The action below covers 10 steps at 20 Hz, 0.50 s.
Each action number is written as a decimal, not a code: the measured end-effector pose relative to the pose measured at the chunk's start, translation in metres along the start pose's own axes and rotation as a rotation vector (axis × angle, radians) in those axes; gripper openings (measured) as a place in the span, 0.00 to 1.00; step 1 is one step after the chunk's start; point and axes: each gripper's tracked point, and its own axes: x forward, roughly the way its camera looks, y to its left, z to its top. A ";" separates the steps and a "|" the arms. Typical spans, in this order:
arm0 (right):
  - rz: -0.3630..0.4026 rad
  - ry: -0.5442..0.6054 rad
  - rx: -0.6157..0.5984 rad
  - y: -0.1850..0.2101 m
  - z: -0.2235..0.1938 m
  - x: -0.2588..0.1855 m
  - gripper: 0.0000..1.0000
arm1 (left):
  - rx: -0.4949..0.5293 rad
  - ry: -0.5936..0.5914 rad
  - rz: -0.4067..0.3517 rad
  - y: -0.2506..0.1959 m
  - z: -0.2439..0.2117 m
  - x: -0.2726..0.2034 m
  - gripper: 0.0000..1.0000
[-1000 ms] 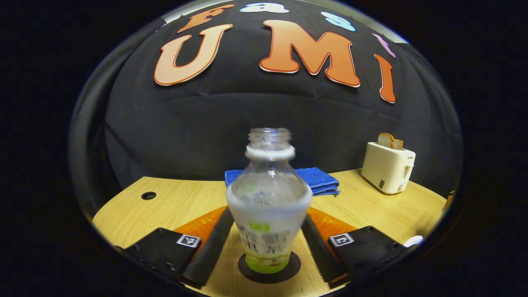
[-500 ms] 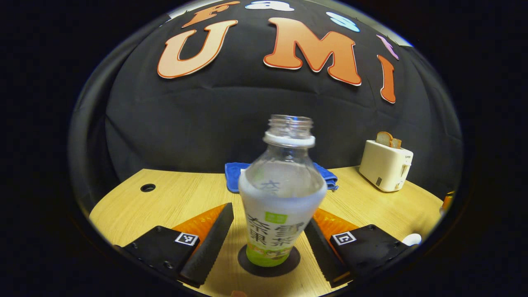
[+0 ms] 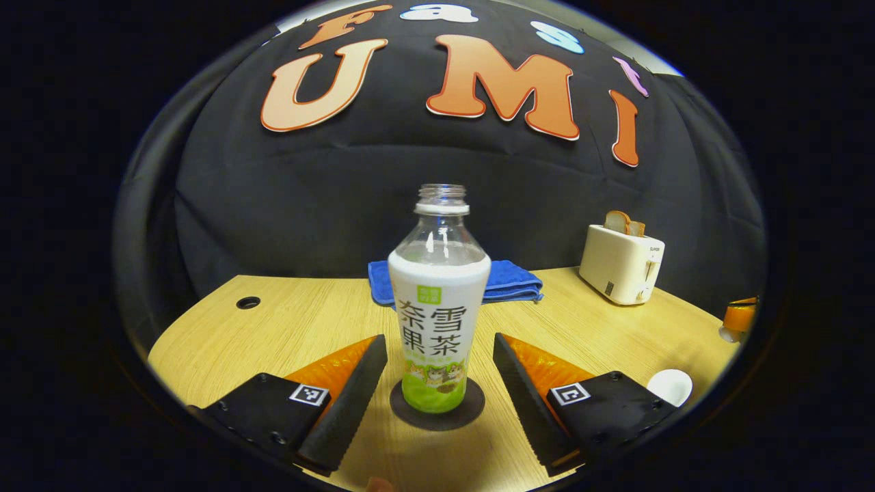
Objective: Open the teacup lid with one hand, grasp the water bottle and pour water into the teacup with the other hand; after pouring, place the water bottle on the coaster and then close the teacup lid.
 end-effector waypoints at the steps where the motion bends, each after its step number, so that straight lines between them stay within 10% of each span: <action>1: 0.013 -0.004 0.005 0.005 0.002 -0.002 0.15 | 0.000 -0.009 -0.001 0.000 0.001 -0.004 1.00; 10: 0.166 -0.008 -0.015 0.077 0.000 0.003 0.16 | -0.030 -0.117 0.046 0.015 0.018 -0.042 1.00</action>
